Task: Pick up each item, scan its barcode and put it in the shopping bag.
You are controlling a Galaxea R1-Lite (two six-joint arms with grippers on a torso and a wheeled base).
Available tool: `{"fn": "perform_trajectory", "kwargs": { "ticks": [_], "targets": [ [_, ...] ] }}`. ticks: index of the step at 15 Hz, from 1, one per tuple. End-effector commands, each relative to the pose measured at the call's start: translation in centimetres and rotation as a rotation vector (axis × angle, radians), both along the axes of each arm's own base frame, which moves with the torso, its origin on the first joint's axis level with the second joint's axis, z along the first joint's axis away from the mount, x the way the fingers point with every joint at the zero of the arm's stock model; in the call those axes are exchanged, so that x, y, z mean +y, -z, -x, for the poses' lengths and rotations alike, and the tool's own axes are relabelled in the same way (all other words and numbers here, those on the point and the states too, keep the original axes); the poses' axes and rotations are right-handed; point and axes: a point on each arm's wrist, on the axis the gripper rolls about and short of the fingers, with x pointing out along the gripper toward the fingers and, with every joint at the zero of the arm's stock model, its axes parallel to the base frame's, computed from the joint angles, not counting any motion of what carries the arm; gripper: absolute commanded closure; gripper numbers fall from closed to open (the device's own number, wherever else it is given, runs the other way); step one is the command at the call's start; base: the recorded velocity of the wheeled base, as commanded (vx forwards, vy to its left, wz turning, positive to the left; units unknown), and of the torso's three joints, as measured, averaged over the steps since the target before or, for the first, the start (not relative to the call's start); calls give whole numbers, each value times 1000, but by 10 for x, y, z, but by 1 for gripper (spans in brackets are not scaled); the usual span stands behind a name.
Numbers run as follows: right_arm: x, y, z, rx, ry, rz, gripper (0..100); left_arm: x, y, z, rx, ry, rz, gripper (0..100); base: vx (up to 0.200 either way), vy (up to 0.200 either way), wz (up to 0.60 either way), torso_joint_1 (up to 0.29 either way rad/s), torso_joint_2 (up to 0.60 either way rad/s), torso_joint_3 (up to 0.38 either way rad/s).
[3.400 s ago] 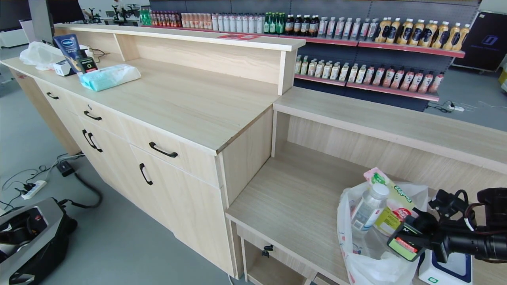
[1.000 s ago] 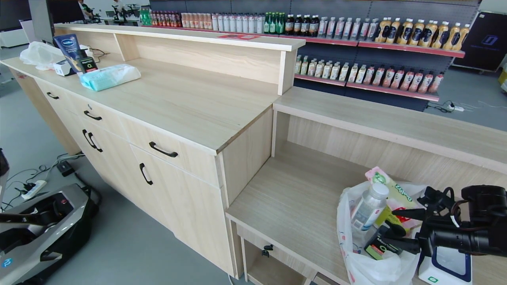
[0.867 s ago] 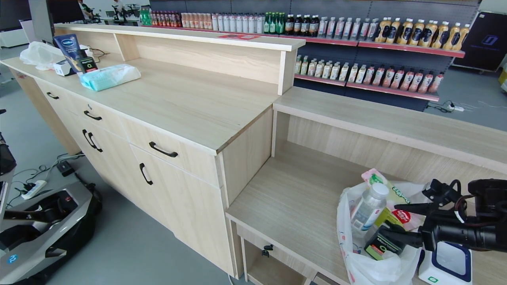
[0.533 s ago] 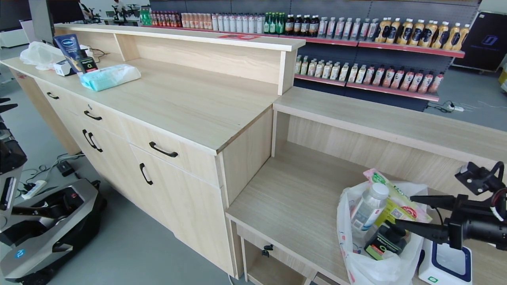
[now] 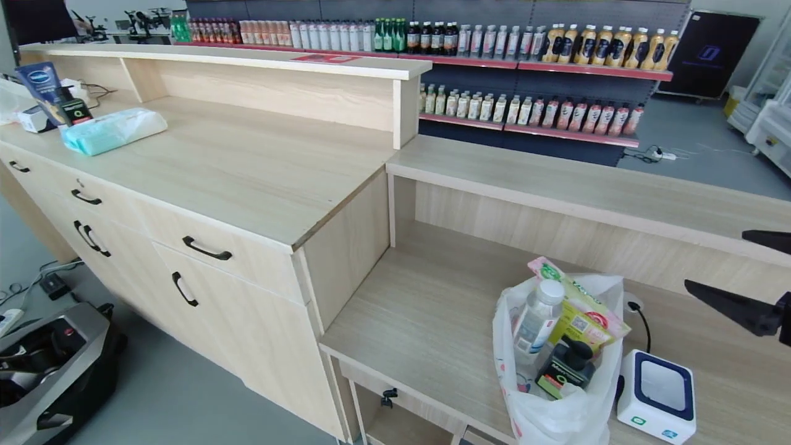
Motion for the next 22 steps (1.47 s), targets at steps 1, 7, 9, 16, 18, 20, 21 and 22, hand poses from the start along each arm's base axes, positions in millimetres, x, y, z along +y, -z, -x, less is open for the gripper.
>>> {"fn": "perform_trajectory", "kwargs": {
  "ticks": [1,7,9,16,18,20,21,22],
  "targets": [
    [3,-18,12,-70,35,-3,0,0,0,0,1,-1,0,0,0,0,-600,12,7,-2],
    [2,-12,38,57,368,-127,0,0,0,0,1,-1,0,0,0,0,-600,1,2,4],
    [7,12,57,79,415,-198,0,0,0,0,1,-1,0,0,0,0,-600,2,2,7],
    [29,138,160,60,516,-389,0,0,0,0,1,-1,0,0,0,0,0,0,0,0],
    [28,141,172,-56,393,-422,0,0,0,0,1,-1,0,0,0,0,0,0,0,0],
    [27,143,176,-101,358,-443,0,0,0,0,1,-1,0,0,0,0,0,0,0,0],
    [27,143,176,-100,359,-453,0,0,0,0,1,-1,0,0,0,0,0,0,0,0],
    [27,143,176,-100,362,-455,0,0,0,0,1,-1,0,0,0,0,0,0,0,0]
  ]
}}
